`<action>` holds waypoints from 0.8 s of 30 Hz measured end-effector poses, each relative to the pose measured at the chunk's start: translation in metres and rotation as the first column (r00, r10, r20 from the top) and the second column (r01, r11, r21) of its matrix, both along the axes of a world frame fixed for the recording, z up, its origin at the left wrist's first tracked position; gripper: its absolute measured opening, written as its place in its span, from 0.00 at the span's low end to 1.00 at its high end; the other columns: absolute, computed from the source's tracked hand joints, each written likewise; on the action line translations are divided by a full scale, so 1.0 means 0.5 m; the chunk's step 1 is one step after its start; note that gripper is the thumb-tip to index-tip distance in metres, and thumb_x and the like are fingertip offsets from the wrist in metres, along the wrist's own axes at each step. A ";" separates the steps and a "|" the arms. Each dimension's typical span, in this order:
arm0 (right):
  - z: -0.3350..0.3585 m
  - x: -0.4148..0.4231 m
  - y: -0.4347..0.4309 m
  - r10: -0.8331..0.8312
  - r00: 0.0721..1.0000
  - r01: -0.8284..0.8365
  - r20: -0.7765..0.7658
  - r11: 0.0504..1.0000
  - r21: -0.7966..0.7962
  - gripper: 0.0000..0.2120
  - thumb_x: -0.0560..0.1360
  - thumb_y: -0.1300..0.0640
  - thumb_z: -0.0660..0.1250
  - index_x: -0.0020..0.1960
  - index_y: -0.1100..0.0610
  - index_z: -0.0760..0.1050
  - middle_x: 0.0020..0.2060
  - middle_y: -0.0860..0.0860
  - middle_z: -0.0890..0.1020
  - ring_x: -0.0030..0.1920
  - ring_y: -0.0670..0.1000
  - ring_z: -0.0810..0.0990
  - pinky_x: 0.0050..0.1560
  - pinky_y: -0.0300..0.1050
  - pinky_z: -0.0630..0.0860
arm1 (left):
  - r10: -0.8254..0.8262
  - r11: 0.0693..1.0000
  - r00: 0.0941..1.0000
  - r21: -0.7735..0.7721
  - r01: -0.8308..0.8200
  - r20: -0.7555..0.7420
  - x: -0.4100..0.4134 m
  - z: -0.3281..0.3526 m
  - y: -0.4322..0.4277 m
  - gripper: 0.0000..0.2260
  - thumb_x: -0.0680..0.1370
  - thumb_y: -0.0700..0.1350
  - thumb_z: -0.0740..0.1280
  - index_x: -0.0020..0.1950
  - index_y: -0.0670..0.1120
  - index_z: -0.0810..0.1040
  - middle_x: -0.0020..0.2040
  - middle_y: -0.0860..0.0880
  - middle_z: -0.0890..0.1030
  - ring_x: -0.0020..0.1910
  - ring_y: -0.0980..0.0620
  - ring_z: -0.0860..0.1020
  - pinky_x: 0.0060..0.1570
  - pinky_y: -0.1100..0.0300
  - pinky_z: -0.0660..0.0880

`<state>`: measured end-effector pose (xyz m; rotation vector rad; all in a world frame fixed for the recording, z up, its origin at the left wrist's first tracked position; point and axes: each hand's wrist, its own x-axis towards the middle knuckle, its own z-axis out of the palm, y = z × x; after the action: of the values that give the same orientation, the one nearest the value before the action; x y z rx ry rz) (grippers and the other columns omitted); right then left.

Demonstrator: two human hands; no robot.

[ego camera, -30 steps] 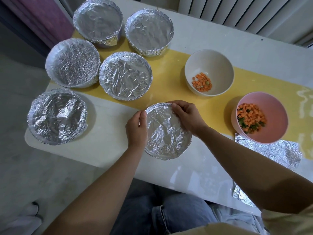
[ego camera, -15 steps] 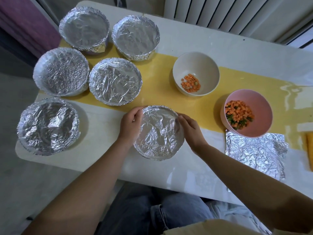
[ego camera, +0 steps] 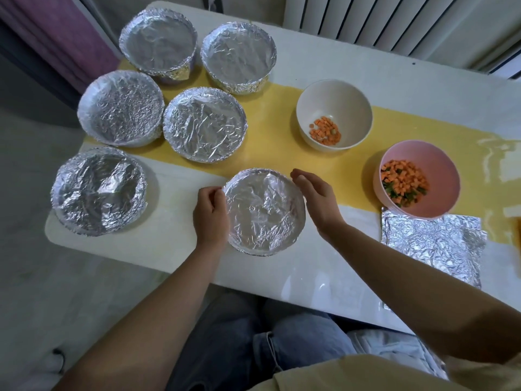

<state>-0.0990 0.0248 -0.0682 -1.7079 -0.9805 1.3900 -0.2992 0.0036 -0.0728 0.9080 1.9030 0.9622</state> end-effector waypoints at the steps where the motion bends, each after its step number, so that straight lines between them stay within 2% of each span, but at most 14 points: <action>1: -0.001 0.001 -0.013 0.007 1.000 -0.007 0.002 1.000 0.005 0.16 0.81 0.55 0.61 0.67 0.56 0.76 0.61 0.47 0.80 0.61 0.45 0.77 0.66 0.49 0.73 | 0.009 1.000 1.000 0.003 -0.009 0.008 -0.003 -0.002 -0.004 0.06 0.81 0.44 0.59 0.53 0.47 0.75 0.40 0.51 0.78 0.43 0.45 0.77 0.51 0.47 0.76; 3: -0.004 -0.003 -0.037 0.027 0.999 -0.027 -0.040 1.000 0.001 0.15 0.81 0.54 0.61 0.66 0.54 0.76 0.60 0.47 0.81 0.60 0.45 0.79 0.64 0.48 0.74 | -0.008 1.000 0.999 0.003 0.008 0.044 -0.005 -0.009 -0.010 0.10 0.81 0.47 0.58 0.58 0.50 0.77 0.44 0.47 0.80 0.47 0.43 0.78 0.52 0.47 0.76; 4: -0.005 -0.008 -0.045 0.023 0.997 -0.023 -0.075 1.000 0.000 0.14 0.81 0.55 0.61 0.65 0.54 0.77 0.59 0.47 0.82 0.59 0.46 0.79 0.63 0.48 0.75 | -0.019 1.000 0.998 0.003 0.019 0.063 -0.005 -0.010 -0.011 0.12 0.81 0.47 0.57 0.59 0.50 0.78 0.43 0.47 0.79 0.44 0.43 0.77 0.50 0.49 0.75; 7: -0.008 -0.026 -0.054 -0.062 0.984 0.062 -0.165 0.998 -0.001 0.13 0.82 0.57 0.60 0.63 0.54 0.78 0.57 0.49 0.82 0.59 0.48 0.80 0.62 0.47 0.76 | 0.008 1.000 0.993 0.008 -0.009 0.114 0.005 -0.012 -0.013 0.13 0.83 0.44 0.55 0.53 0.37 0.76 0.33 0.45 0.70 0.32 0.49 0.67 0.44 0.56 0.65; 8: -0.012 -0.032 -0.055 -0.093 0.978 0.093 -0.186 0.996 -0.006 0.13 0.82 0.58 0.59 0.63 0.55 0.78 0.57 0.50 0.82 0.59 0.49 0.80 0.63 0.48 0.76 | 0.026 1.000 0.994 -0.002 -0.026 0.108 0.010 -0.010 -0.013 0.14 0.84 0.43 0.55 0.52 0.34 0.74 0.34 0.42 0.71 0.32 0.52 0.66 0.44 0.57 0.65; 10: -0.018 -0.044 -0.055 -0.146 0.968 0.144 -0.205 0.989 -0.025 0.14 0.82 0.59 0.57 0.63 0.55 0.77 0.57 0.51 0.82 0.60 0.51 0.79 0.63 0.50 0.75 | 0.041 0.999 0.997 -0.019 -0.040 0.072 0.017 -0.009 -0.011 0.14 0.84 0.43 0.55 0.54 0.33 0.75 0.46 0.33 0.76 0.36 0.53 0.68 0.44 0.60 0.65; 13: -0.023 -0.062 -0.057 -0.212 0.956 0.208 -0.205 0.977 -0.043 0.14 0.83 0.59 0.56 0.61 0.54 0.78 0.57 0.53 0.82 0.59 0.54 0.79 0.63 0.53 0.75 | 0.053 0.999 0.998 0.003 -0.053 0.029 0.021 -0.011 -0.010 0.15 0.84 0.42 0.54 0.56 0.34 0.75 0.53 0.33 0.78 0.45 0.40 0.73 0.44 0.62 0.67; 15: -0.025 -0.066 -0.056 -0.229 0.953 0.225 -0.199 0.973 -0.043 0.14 0.83 0.58 0.56 0.62 0.54 0.78 0.57 0.53 0.82 0.59 0.54 0.79 0.64 0.54 0.75 | 0.056 0.998 0.998 0.007 -0.056 0.024 0.020 -0.011 -0.010 0.15 0.84 0.42 0.54 0.57 0.34 0.76 0.53 0.35 0.79 0.52 0.39 0.75 0.46 0.59 0.69; 16: -0.025 -0.065 -0.056 -0.229 0.953 0.223 -0.199 0.973 -0.049 0.14 0.83 0.58 0.56 0.62 0.54 0.77 0.57 0.53 0.82 0.60 0.54 0.79 0.64 0.54 0.75 | 0.051 0.999 0.998 0.002 -0.051 0.031 0.020 -0.010 -0.012 0.15 0.84 0.42 0.54 0.56 0.34 0.76 0.50 0.36 0.79 0.50 0.40 0.75 0.47 0.57 0.69; 18: -0.024 -0.059 -0.055 -0.211 0.954 0.202 -0.214 0.977 -0.063 0.15 0.83 0.57 0.57 0.65 0.54 0.76 0.61 0.52 0.80 0.62 0.52 0.78 0.66 0.54 0.73 | 0.043 0.999 0.998 -0.007 -0.043 0.047 0.019 -0.006 -0.012 0.14 0.84 0.42 0.54 0.52 0.35 0.75 0.38 0.45 0.76 0.38 0.47 0.72 0.44 0.58 0.68; 20: -0.020 -0.050 -0.059 -0.192 0.956 0.179 -0.223 0.981 -0.077 0.17 0.83 0.55 0.58 0.70 0.54 0.72 0.66 0.50 0.76 0.66 0.50 0.74 0.70 0.52 0.69 | 0.035 0.999 0.996 -0.012 -0.034 0.084 0.015 -0.006 -0.013 0.13 0.83 0.43 0.55 0.50 0.35 0.74 0.33 0.48 0.70 0.34 0.52 0.67 0.42 0.56 0.67; 22: -0.017 -0.041 -0.071 -0.186 0.962 0.175 -0.200 0.982 -0.074 0.19 0.82 0.53 0.59 0.73 0.54 0.68 0.69 0.47 0.72 0.68 0.48 0.71 0.72 0.50 0.66 | 0.008 1.000 0.991 -0.006 -0.007 0.133 0.011 -0.002 -0.019 0.14 0.82 0.47 0.57 0.54 0.37 0.75 0.39 0.39 0.75 0.36 0.47 0.70 0.41 0.50 0.71; 24: -0.014 -0.041 -0.085 -0.182 0.969 0.177 -0.166 0.983 -0.045 0.19 0.82 0.55 0.59 0.73 0.54 0.68 0.68 0.46 0.73 0.67 0.46 0.72 0.71 0.49 0.67 | -0.037 0.999 0.992 -0.007 0.039 0.123 0.008 -0.005 -0.025 0.13 0.79 0.49 0.58 0.54 0.42 0.76 0.46 0.36 0.78 0.42 0.36 0.73 0.46 0.45 0.76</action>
<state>-0.1195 -0.0175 -0.0752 -1.6260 -0.6965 1.4095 -0.2952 -0.0089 -0.0754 0.8564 1.7792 0.9633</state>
